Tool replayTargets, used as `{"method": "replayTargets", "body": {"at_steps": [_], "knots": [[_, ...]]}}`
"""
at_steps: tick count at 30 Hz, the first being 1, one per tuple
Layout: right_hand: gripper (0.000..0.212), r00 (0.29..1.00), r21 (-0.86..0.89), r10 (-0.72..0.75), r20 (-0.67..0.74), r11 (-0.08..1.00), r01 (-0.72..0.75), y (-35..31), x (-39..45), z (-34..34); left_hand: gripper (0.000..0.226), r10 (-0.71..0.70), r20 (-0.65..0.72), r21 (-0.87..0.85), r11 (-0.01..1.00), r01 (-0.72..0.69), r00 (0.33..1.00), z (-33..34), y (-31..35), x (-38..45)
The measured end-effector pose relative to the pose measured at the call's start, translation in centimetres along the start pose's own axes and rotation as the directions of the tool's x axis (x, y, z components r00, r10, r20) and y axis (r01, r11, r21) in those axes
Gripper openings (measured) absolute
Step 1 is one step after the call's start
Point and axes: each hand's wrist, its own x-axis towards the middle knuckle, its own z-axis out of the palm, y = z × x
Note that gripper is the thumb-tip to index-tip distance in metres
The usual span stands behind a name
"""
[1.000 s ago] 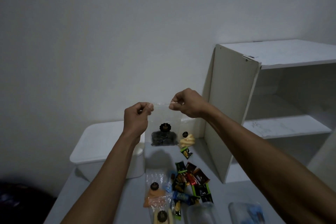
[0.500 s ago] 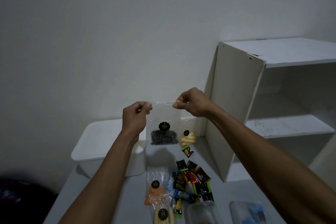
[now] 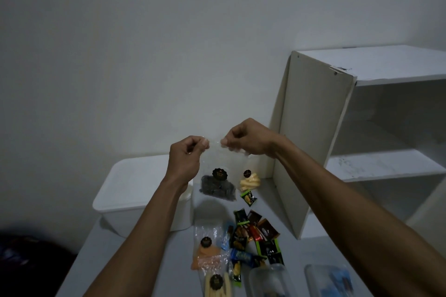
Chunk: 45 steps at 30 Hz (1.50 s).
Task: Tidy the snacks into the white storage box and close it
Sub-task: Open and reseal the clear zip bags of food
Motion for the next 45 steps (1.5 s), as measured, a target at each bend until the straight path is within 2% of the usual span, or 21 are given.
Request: {"method": "replayTargets", "body": {"at_steps": [2, 4, 6, 7, 9, 14, 16, 19, 24, 28, 35, 37, 41, 43, 45], "knots": [[0.024, 1.0, -0.044, 0.012, 0.008, 0.999, -0.012, 0.0, 0.3, 0.3, 0.01, -0.01, -0.025, 0.014, 1.0, 0.01, 1.0, 0.3, -0.1, -0.1], [0.028, 0.999, -0.037, 0.013, -0.04, 0.999, -0.014, 0.4, 0.3, 0.9, 0.009, -0.026, -0.138, 0.057, 0.998, 0.034, 0.99, 0.8, -0.2, -0.3], [0.029, 0.995, 0.031, 0.027, -0.096, 0.999, -0.024, 1.0, 0.0, 1.9, 0.023, -0.076, -0.252, 0.09, 0.991, 0.102, 0.965, 1.3, 0.1, -0.8], [0.029, 0.992, 0.064, 0.039, -0.119, 0.997, -0.031, 1.3, -0.1, 2.6, 0.029, -0.113, -0.261, 0.1, 0.985, 0.144, 0.959, 1.7, 0.4, -1.0], [0.028, 0.986, 0.114, 0.064, -0.152, 0.992, -0.047, 1.8, -0.3, 3.7, 0.035, -0.188, -0.222, 0.111, 0.97, 0.216, 0.957, 2.3, 0.6, -1.5], [0.02, 0.971, 0.235, 0.146, -0.188, 0.967, -0.1, 2.4, -0.6, 5.6, 0.024, -0.316, -0.187, 0.035, 0.944, 0.328, 0.93, 2.8, 0.4, -1.6], [0.021, 0.968, 0.214, 0.155, -0.198, 0.97, -0.111, 2.9, -0.8, 6.1, 0.027, -0.342, -0.183, 0.024, 0.936, 0.352, 0.922, 2.8, 0.4, -1.5], [0.025, 0.967, 0.21, 0.168, -0.192, 0.969, -0.127, 3.4, -1.2, 6.7, 0.03, -0.36, -0.159, 0.036, 0.928, 0.37, 0.919, 2.7, 0.2, -1.6], [0.022, 0.952, 0.336, 0.218, -0.213, 0.932, -0.138, 3.8, -1.8, 7.9, 0.022, -0.379, -0.101, 0.127, 0.912, 0.39, 0.92, 2.8, 0.0, -2.1], [0.021, 0.96, 0.363, 0.232, -0.157, 0.917, -0.162, 3.9, -2.5, 8.3, 0.018, -0.418, -0.096, 0.079, 0.902, 0.425, 0.903, 2.5, -0.1, -2.3], [0.022, 0.942, 0.391, 0.244, -0.231, 0.91, -0.14, 4.5, -2.4, 9.5, 0.019, -0.427, -0.058, 0.133, 0.893, 0.431, 0.902, 2.4, -0.2, -2.7], [0.022, 0.936, 0.403, 0.25, -0.249, 0.905, -0.135, 4.5, -2.5, 9.7, 0.033, -0.438, -0.071, 0.092, 0.891, 0.444, 0.896, 2.3, -0.7, -2.6], [0.021, 0.939, 0.314, 0.223, -0.262, 0.94, -0.136, 4.7, -2.5, 9.7, 0.028, -0.437, -0.049, 0.075, 0.895, 0.439, 0.898, 2.3, -1.0, -3.0], [0.022, 0.956, 0.227, 0.17, -0.237, 0.967, -0.116, 4.8, -2.7, 8.9, 0.019, -0.391, -0.064, 0.07, 0.916, 0.395, 0.918, 2.0, -1.0, -3.1], [0.024, 0.977, 0.126, 0.097, -0.189, 0.989, -0.073, 4.5, -2.8, 7.3, 0.024, -0.33, -0.078, 0.045, 0.941, 0.334, 0.941, 1.4, -1.4, -2.9]]}}
